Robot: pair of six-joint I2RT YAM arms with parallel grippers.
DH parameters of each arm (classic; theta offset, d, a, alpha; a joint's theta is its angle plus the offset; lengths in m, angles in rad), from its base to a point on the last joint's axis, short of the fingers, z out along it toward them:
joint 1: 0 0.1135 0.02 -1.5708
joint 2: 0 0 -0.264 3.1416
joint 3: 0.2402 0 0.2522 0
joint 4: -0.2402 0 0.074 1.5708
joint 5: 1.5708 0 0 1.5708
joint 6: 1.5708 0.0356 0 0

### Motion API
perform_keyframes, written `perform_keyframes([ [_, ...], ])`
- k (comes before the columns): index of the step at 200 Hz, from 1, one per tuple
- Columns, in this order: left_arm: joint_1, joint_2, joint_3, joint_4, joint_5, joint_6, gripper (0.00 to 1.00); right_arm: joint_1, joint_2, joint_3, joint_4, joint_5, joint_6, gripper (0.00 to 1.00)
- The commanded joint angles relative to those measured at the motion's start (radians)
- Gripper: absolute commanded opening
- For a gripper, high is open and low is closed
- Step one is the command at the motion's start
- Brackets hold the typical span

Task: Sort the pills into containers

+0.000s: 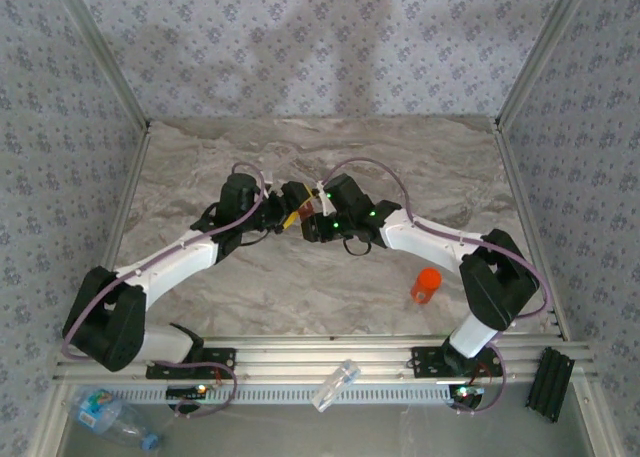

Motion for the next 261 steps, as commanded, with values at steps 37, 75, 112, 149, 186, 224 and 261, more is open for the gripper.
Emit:
perform_keyframes([
  [37, 0.001, 0.003, 0.043, 0.026, -0.013, 0.024, 0.83, 0.014, -0.007, -0.015, 0.008, -0.004, 0.007, 0.25],
  [75, 0.002, 0.0, 0.052, 0.034, -0.01, 0.019, 0.84, 0.015, 0.0, -0.031, 0.019, -0.007, 0.012, 0.24],
  [112, 0.001, -0.003, 0.063, 0.044, -0.006, 0.007, 0.84, 0.016, 0.011, -0.041, 0.029, -0.01, 0.017, 0.24],
  [149, -0.005, 0.002, 0.059, 0.088, 0.006, -0.035, 0.84, 0.024, 0.028, -0.038, 0.031, -0.006, 0.021, 0.24],
  [186, -0.017, -0.016, 0.06, 0.105, 0.006, -0.054, 0.84, 0.023, 0.047, -0.04, 0.031, 0.005, 0.018, 0.23],
  [224, -0.019, -0.04, 0.073, 0.08, -0.009, -0.027, 0.84, 0.02, 0.058, -0.048, 0.035, 0.004, 0.018, 0.23],
  [261, -0.02, -0.049, 0.072, 0.099, -0.013, -0.025, 0.84, 0.021, 0.057, -0.067, 0.042, 0.007, 0.021, 0.23],
])
